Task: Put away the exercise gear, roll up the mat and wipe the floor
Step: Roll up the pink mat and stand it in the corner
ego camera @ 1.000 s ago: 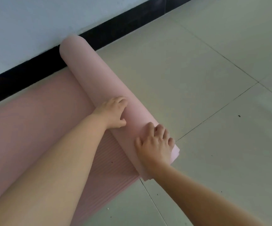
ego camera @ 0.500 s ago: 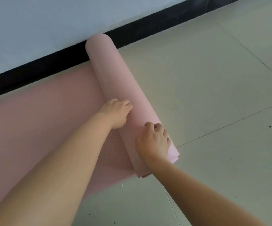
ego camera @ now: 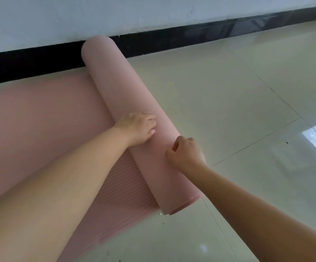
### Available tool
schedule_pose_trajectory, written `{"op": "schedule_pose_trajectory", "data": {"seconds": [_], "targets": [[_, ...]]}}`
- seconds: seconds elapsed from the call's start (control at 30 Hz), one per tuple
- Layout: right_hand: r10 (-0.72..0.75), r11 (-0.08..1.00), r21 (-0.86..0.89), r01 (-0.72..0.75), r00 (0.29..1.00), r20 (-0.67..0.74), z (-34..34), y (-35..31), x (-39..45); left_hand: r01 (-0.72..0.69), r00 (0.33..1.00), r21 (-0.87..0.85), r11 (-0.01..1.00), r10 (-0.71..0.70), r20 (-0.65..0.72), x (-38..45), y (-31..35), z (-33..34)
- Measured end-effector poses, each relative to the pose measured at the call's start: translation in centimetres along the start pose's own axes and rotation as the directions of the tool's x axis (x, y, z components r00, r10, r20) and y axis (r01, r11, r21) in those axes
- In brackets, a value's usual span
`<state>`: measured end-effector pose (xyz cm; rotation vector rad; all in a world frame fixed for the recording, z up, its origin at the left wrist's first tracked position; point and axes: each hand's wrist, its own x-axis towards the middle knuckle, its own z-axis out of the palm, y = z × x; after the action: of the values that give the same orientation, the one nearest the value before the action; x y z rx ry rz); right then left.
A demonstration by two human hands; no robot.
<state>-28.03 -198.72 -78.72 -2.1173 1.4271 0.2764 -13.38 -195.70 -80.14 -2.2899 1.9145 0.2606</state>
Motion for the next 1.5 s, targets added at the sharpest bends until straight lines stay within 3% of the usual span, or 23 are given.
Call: {"op": "schedule_pose_trajectory", "data": {"seconds": [0.1,0.27,0.43,0.57,0.7,0.83,1.0,1.07,1.17,1.27,1.4,1.5], "targets": [[0.026,0.999,0.044,-0.024,0.998,-0.055,0.6,-1.5,-1.4,-0.023,0.999,-0.002,1.000,0.023,-0.026,-1.2,-1.0,-0.6],[0.135,0.980,0.153,-0.126,0.990,-0.049,1.2,-4.7,-3.4,0.000,0.989,0.031,1.000,-0.004,0.151,-3.8,-2.7,-1.3],[0.300,0.949,0.095,-0.300,0.954,0.018,2.3,-6.8,-5.3,-0.017,0.995,-0.018,1.000,0.018,0.096,-5.6,-4.2,-0.7],[0.226,0.973,-0.054,-0.225,0.974,0.020,3.4,-8.0,-7.0,-0.032,0.997,-0.112,0.993,0.039,0.060,-6.1,-5.3,0.0],[0.190,0.979,-0.107,-0.175,0.969,0.155,4.7,-9.2,-8.9,-0.036,0.992,-0.034,0.999,0.040,0.116,-7.4,-5.8,-0.6],[0.193,0.980,-0.076,-0.186,0.976,0.099,4.6,-10.1,-8.5,-0.085,0.988,0.058,0.995,0.077,0.132,-8.0,-6.6,-0.6],[0.207,0.973,-0.164,-0.164,0.934,0.291,5.1,-11.6,-6.8,0.002,0.974,0.127,0.992,-0.031,0.226,-9.4,-8.8,0.2],[0.095,0.981,-0.186,-0.061,0.980,0.177,6.1,-11.2,-6.3,0.037,0.969,0.087,0.996,-0.057,0.239,-10.2,-9.4,0.7],[-0.011,0.995,-0.094,0.023,0.992,0.126,6.7,-9.8,-5.9,0.075,0.977,0.029,0.997,-0.079,0.200,-11.5,-9.9,0.4],[-0.011,0.961,0.274,-0.049,0.976,0.216,7.0,-9.2,-6.6,0.109,0.988,0.024,0.994,-0.111,0.109,-12.9,-10.1,0.4],[-0.095,0.965,0.252,0.068,0.991,0.093,8.4,-9.5,-7.3,0.187,0.974,0.025,0.982,-0.189,0.122,-15.0,-10.4,0.6],[-0.078,0.975,0.215,0.054,0.991,0.108,9.6,-10.0,-8.1,0.213,0.971,0.114,0.970,-0.224,0.089,-17.2,-10.8,0.2]]}}
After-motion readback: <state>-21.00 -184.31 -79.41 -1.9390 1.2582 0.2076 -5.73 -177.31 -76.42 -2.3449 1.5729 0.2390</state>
